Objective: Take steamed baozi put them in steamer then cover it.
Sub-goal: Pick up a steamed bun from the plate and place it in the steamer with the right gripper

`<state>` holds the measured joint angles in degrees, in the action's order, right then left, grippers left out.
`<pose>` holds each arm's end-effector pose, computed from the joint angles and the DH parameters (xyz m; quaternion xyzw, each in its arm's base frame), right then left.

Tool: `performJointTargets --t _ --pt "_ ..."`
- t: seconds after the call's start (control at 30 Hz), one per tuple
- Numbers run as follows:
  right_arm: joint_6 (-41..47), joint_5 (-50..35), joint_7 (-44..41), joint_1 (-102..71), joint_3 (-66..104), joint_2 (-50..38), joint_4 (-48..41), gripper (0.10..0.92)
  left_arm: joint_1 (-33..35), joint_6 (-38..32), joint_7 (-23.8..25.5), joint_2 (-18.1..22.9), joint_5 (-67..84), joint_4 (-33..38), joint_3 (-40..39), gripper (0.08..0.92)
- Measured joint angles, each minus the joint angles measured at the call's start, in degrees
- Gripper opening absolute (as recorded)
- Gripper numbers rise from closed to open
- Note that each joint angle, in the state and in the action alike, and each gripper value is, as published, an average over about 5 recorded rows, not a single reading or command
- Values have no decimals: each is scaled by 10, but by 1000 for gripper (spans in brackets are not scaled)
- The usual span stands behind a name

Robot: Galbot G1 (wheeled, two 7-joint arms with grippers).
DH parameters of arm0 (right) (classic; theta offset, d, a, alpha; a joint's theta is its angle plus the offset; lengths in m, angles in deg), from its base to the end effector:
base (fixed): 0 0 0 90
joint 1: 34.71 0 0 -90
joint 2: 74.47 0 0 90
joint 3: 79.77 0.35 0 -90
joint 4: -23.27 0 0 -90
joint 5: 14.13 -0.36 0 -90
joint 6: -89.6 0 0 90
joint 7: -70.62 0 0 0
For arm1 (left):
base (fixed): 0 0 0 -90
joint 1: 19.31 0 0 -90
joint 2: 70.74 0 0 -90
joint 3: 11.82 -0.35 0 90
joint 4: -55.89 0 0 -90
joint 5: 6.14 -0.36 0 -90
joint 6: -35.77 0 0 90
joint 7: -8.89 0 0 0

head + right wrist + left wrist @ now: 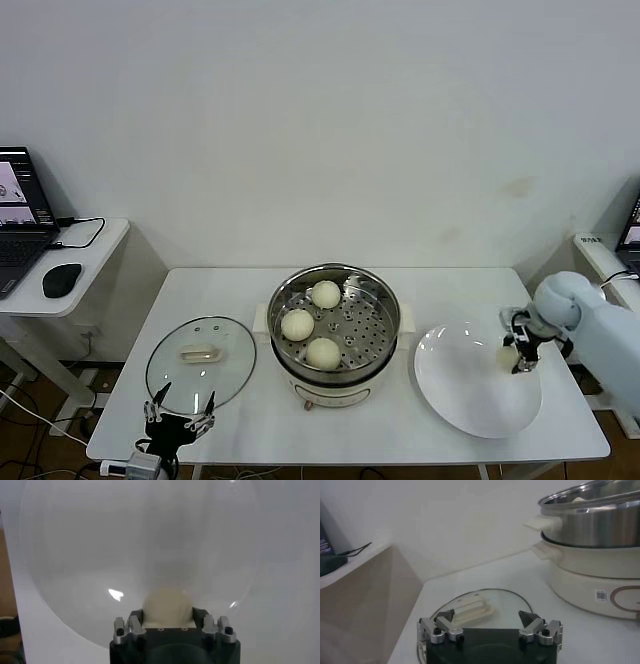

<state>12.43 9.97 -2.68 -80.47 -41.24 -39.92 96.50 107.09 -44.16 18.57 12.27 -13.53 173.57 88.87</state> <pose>0.4884 -0.2209 -0.1937 0.4388 -0.5286 0.5458 0.4797 0.1488 0.0809 -0.3261 -0.0260 -0.9739 -0.1462 0.1717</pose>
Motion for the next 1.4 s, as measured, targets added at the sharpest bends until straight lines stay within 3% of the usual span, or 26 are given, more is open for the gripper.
performJointTargets --t 0.37,0.9,1.4 --pt "45 -127 -16 185 -141 12 50 611 -8 -3 -2 -4 1 9 5 823" --pt "117 -322 -17 437 -345 154 28 611 -13 -5 -5 -12 5 20 12 823" --pt "148 -385 -10 479 -430 287 -26 611 -13 -14 -14 -14 5 26 8 823"
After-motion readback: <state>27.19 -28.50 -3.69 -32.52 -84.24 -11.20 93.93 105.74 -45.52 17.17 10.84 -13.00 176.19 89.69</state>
